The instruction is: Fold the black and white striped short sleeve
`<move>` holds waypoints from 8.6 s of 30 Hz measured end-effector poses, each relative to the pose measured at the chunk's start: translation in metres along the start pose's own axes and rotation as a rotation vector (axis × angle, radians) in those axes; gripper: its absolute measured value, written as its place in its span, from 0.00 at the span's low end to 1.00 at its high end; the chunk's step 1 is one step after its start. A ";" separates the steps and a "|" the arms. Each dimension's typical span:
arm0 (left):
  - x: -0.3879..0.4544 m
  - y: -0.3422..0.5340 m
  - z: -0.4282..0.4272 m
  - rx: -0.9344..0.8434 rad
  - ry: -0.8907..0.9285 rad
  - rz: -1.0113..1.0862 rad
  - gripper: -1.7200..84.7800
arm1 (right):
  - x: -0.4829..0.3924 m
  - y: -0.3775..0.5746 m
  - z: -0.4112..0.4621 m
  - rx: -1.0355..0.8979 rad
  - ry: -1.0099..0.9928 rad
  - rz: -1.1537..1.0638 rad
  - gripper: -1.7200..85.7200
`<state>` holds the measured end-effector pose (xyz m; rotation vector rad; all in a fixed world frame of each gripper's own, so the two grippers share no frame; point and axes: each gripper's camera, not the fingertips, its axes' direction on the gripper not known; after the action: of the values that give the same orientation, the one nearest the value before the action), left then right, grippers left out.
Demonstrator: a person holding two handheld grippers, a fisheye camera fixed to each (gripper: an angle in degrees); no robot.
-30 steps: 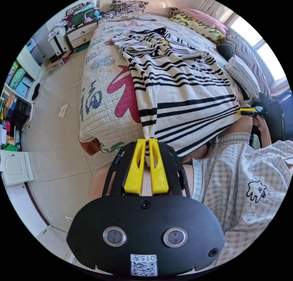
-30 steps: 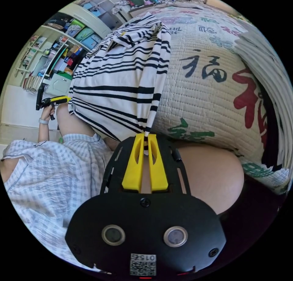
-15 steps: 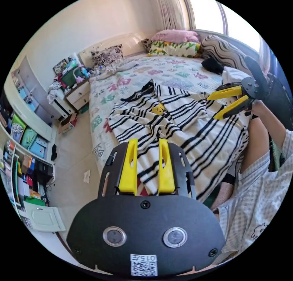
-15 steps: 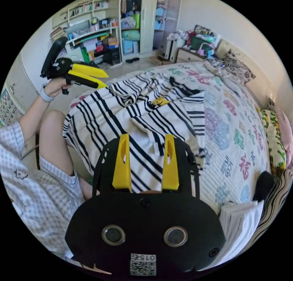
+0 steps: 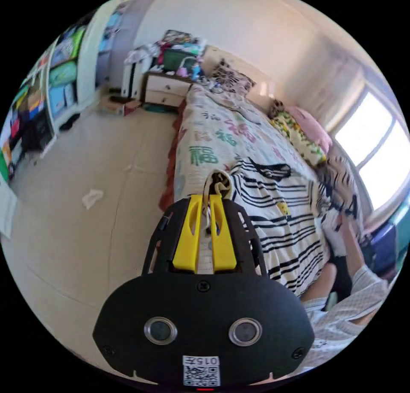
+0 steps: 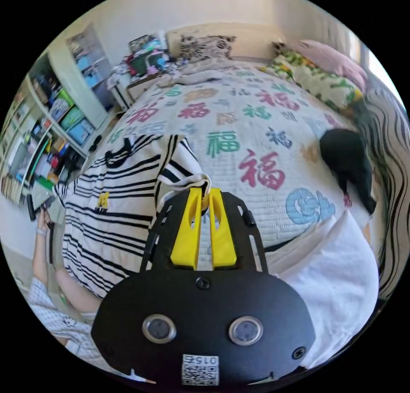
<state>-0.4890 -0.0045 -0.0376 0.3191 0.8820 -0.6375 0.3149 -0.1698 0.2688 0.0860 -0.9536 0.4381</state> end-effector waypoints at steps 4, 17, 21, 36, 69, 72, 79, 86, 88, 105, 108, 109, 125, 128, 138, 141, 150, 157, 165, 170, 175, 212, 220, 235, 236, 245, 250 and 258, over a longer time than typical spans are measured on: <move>-0.062 0.002 -0.008 -0.013 0.003 -0.148 0.08 | 0.015 -0.016 0.003 -0.023 0.124 0.079 0.04; 0.084 -0.136 0.097 -0.187 0.014 0.338 0.16 | -0.172 -0.137 0.081 -0.062 -0.061 -0.452 0.20; 0.091 -0.160 0.162 -0.324 0.091 0.305 0.17 | -0.191 -0.163 0.140 -0.240 -0.010 -0.433 0.20; 0.148 -0.185 0.147 -0.194 -0.104 0.637 0.04 | -0.231 -0.184 0.138 -0.088 0.137 -0.501 0.02; -0.050 0.016 -0.045 0.020 0.306 0.170 0.01 | -0.458 0.020 0.106 -0.033 -0.185 -0.876 0.08; -0.034 0.036 -0.020 -0.121 0.274 0.224 0.01 | -0.534 0.028 0.132 -0.115 -0.229 -0.984 0.11; -0.029 0.044 -0.007 -0.186 0.294 0.262 0.01 | -0.690 0.071 0.221 -0.340 -0.079 -1.162 0.16; -0.034 0.052 -0.011 -0.172 0.294 0.252 0.01 | -0.751 0.117 0.294 -0.376 0.310 -1.271 0.08; -0.042 0.053 -0.024 -0.094 0.255 0.221 0.01 | -0.749 0.109 0.282 -0.281 0.280 -1.211 0.04; -0.145 0.068 -0.028 -0.014 0.003 -0.119 0.01 | -0.717 0.118 0.262 -0.046 -0.152 -0.822 0.12; -0.148 0.081 -0.043 0.026 0.043 -0.126 0.02 | -0.673 0.131 0.216 -0.009 -0.274 -0.839 0.12; -0.147 0.083 -0.047 0.038 0.049 -0.119 0.03 | -0.660 0.137 0.205 0.005 -0.302 -0.845 0.12; 0.113 0.240 -0.116 0.032 -0.180 0.645 0.10 | -0.239 0.484 0.010 0.638 0.313 -0.485 0.08; 0.133 0.303 -0.123 0.123 -0.193 0.615 0.12 | -0.205 0.505 0.007 0.622 0.339 -0.404 0.09; 0.119 0.357 -0.071 -0.158 -0.226 0.355 0.12 | -0.096 0.479 0.061 0.047 0.110 -0.236 0.15; 0.121 0.357 -0.074 -0.175 -0.191 0.360 0.06 | -0.082 0.474 0.060 0.000 0.102 -0.261 0.12; 0.111 0.361 -0.085 -0.118 -0.224 0.288 0.04 | -0.028 0.478 0.029 0.003 -0.024 -0.186 0.02; 0.124 0.373 -0.060 -0.205 -0.145 0.293 0.13 | -0.022 0.484 0.035 -0.064 0.024 -0.184 0.08; 0.115 0.369 -0.091 -0.149 -0.183 0.281 0.02 | -0.007 0.483 0.003 -0.079 0.022 -0.251 0.01; 0.089 0.364 -0.089 -0.189 -0.235 0.214 0.03 | 0.020 0.490 0.001 -0.130 0.149 -0.193 0.01; 0.091 0.360 -0.088 -0.194 -0.202 0.219 0.10 | 0.015 0.494 0.000 -0.102 0.009 -0.213 0.06; 0.102 0.348 -0.042 -0.370 -0.257 0.276 0.02 | 0.033 0.461 0.011 -0.340 0.006 -0.332 0.01; 0.124 0.358 -0.060 -0.347 -0.300 0.337 0.09 | 0.024 0.464 -0.021 -0.254 0.140 -0.341 0.09; 0.154 0.331 -0.039 -0.264 -0.311 0.453 0.04 | 0.024 0.425 -0.031 -0.172 0.012 -0.346 0.01; 0.154 0.333 -0.039 -0.264 -0.314 0.456 0.04 | 0.025 0.425 -0.031 -0.177 0.017 -0.352 0.01; 0.154 0.334 -0.048 -0.282 -0.302 0.456 0.09 | 0.047 0.406 -0.064 -0.121 -0.096 -0.322 0.07; 0.162 0.319 -0.088 -0.058 -0.160 0.440 0.11 | 0.077 0.374 -0.108 0.177 -0.065 -0.200 0.10; 0.216 0.273 0.034 -0.304 -0.238 0.582 0.09 | 0.092 0.245 -0.030 0.061 -0.103 -0.042 0.13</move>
<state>-0.1930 0.1065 -0.1885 0.2037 0.6025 0.0028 0.2864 0.0907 0.2956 0.1856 -1.0376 0.4271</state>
